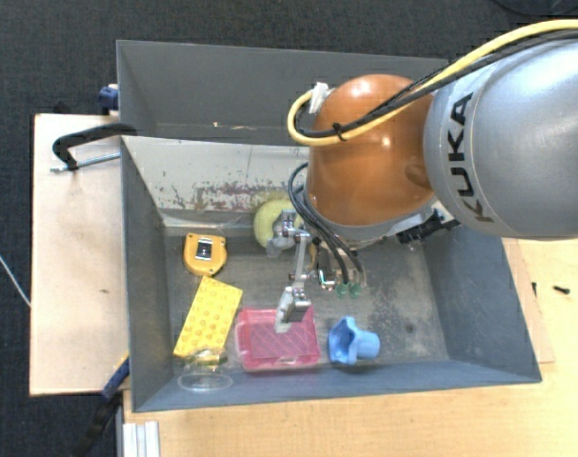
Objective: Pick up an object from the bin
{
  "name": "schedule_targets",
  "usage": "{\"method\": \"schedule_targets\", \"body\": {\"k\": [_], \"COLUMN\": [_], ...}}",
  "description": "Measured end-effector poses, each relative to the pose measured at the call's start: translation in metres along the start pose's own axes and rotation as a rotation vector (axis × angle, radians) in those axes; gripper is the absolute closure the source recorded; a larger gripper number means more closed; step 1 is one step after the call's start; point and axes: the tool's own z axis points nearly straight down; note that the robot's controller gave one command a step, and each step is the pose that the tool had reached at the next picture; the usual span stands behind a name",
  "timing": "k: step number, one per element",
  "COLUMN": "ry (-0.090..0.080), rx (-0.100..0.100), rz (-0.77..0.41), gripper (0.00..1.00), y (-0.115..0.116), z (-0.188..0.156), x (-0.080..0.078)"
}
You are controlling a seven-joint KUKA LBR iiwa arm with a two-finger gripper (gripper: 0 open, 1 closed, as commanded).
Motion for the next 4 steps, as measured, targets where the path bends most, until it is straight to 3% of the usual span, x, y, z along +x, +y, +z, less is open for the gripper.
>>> {"method": "schedule_targets", "body": {"k": [1,2,3,4], "ry": [-0.006,-0.015,-0.006,-0.015], "rx": [-0.001,-0.002,-0.002,-0.002], "rz": [0.002,-0.034,-0.192,-0.164], "gripper": [0.0,0.0,0.0,0.0], "y": [-0.001,0.034,0.04,0.063], "z": [-0.003,0.042,0.087,0.14], "x": [-0.001,-0.001,0.002,-0.024]}}
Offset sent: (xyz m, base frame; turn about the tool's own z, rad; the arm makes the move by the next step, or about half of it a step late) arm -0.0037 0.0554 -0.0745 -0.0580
